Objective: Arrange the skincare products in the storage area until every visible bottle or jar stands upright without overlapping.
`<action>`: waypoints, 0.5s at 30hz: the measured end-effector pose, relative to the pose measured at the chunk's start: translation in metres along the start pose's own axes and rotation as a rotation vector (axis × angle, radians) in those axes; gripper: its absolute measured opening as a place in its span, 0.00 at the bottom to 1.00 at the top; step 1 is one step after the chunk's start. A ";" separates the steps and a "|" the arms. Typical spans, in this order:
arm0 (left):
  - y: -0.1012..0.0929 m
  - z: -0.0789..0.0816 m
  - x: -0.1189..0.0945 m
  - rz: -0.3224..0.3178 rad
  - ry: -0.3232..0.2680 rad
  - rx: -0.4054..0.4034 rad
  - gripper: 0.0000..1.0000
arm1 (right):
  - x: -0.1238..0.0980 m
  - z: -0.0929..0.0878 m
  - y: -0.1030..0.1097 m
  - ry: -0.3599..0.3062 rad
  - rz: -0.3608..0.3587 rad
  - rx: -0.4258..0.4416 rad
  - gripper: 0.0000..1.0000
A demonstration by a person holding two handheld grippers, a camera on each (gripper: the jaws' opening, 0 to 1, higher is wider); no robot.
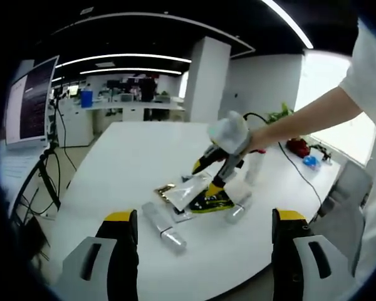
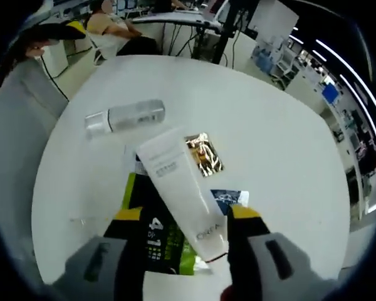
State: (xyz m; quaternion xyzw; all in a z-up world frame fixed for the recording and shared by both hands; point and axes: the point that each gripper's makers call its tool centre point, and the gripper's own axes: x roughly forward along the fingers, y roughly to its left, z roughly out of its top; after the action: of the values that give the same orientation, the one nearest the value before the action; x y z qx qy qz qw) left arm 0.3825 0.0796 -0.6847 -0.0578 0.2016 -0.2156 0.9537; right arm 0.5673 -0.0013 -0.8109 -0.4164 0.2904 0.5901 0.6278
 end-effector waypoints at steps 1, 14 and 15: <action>0.000 0.000 0.000 0.001 0.002 -0.001 0.86 | 0.001 0.000 -0.002 0.002 0.002 -0.001 0.40; 0.003 -0.003 0.001 0.007 0.014 -0.010 0.86 | 0.015 -0.005 0.003 0.101 0.082 -0.145 0.37; 0.003 -0.003 0.002 0.007 0.014 -0.011 0.86 | 0.016 -0.006 0.003 0.109 0.082 -0.154 0.37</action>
State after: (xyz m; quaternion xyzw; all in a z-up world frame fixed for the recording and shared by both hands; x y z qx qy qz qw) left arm 0.3838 0.0814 -0.6883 -0.0608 0.2098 -0.2115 0.9526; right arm 0.5673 0.0013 -0.8281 -0.4825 0.2946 0.6124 0.5525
